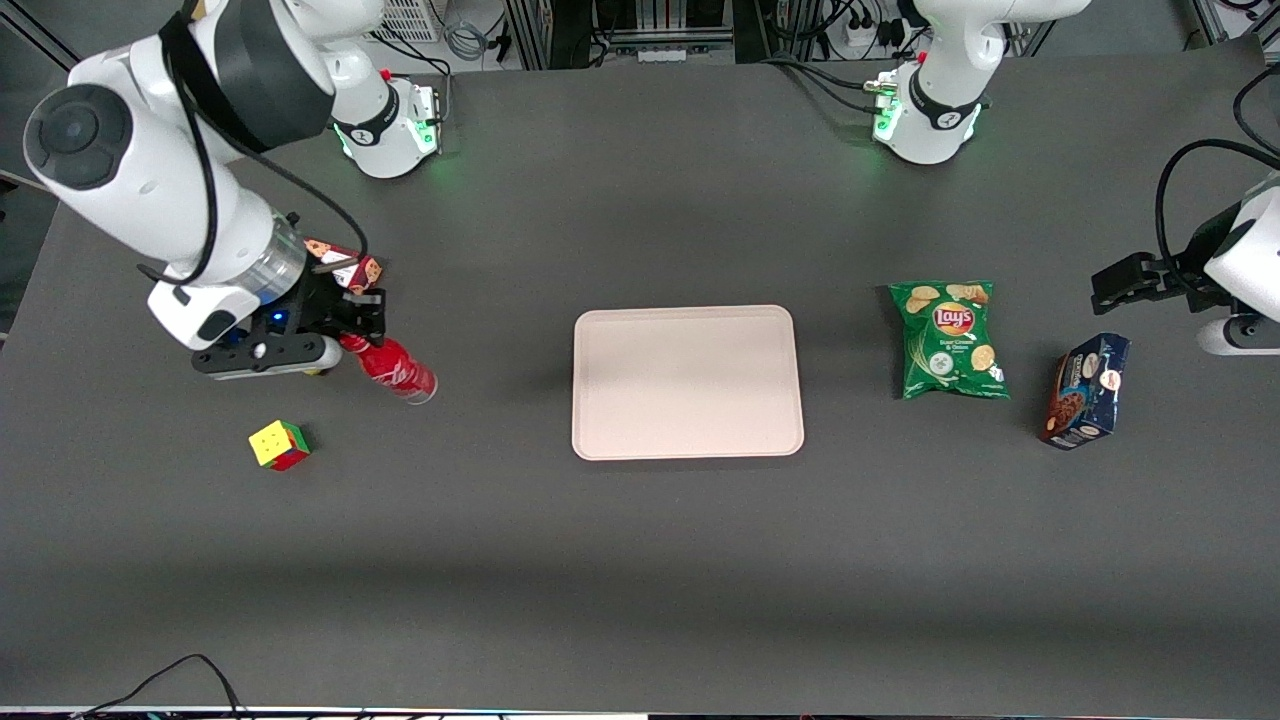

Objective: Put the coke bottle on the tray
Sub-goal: 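Lift the bottle and carry it over the white tray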

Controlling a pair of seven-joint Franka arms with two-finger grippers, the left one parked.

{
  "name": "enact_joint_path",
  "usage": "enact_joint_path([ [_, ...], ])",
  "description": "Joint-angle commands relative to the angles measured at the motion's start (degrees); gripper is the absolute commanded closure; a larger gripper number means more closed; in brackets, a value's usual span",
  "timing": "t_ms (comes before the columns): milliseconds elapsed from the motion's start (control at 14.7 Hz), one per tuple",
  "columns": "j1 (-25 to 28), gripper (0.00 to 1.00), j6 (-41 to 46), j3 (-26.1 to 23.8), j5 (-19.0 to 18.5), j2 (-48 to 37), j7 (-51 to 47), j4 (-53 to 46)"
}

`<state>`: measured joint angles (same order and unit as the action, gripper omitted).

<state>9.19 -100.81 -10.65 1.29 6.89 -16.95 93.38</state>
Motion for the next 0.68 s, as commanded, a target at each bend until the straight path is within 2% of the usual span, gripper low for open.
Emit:
enact_joint_path([
  [0, 2.1, 1.0, 7.5, -3.5, 0.6, 8.4, -10.8, -14.0],
  [205, 2.9, 1.0, 8.8, -8.9, 0.0, 14.0, -19.1, -20.1],
  [409, 7.6, 1.0, 8.2, -9.5, -0.4, 18.9, -24.3, -23.1],
  [614, 11.3, 1.0, 5.9, -9.6, -3.5, 22.5, -29.3, -23.9],
])
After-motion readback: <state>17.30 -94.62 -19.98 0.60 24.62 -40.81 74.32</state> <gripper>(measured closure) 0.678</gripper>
